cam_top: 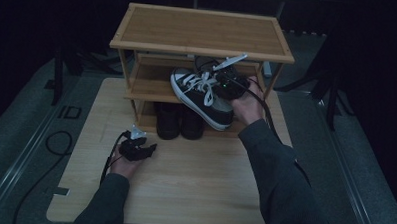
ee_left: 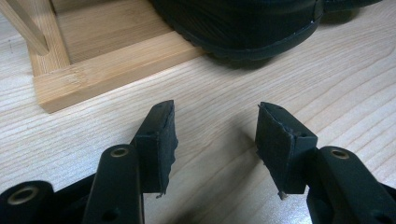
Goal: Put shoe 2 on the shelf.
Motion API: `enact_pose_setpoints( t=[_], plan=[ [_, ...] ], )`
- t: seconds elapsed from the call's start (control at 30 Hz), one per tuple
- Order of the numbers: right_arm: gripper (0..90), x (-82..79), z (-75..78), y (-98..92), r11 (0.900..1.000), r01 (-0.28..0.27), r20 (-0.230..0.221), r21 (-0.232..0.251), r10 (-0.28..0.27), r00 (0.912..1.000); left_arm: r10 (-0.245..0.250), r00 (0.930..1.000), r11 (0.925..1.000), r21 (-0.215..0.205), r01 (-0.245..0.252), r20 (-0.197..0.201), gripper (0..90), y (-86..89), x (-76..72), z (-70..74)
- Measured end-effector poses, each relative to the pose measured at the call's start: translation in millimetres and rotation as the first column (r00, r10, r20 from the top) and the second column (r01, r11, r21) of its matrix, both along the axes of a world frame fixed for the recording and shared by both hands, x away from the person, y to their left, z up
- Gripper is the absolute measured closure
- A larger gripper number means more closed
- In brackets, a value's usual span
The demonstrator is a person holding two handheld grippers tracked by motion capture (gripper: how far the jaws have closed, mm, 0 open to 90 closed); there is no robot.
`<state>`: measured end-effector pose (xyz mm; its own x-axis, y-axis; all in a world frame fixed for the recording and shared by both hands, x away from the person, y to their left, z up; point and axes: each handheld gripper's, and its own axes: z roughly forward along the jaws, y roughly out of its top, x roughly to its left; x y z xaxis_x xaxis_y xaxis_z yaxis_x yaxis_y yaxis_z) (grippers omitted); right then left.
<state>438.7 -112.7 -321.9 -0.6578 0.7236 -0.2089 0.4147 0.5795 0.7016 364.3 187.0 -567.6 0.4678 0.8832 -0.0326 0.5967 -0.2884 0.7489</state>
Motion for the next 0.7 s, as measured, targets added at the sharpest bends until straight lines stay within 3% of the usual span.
enact_pose_setpoints(
  t=[0.3,0.7],
  plan=[
    [84.2,0.6,-2.4,4.9,0.996,0.086,0.011,0.01,-0.086,0.9962,0.0,1.0,1.0,-0.001,0.0,0.0,47.8,0.2,0.1,0.0],
    [82.7,0.3,-2.5,11.5,0.99,0.137,0.028,-0.007,-0.137,0.9902,0.001,1.0,1.0,0.003,-0.001,0.001,47.9,-0.3,-0.2,0.0]
  ],
)
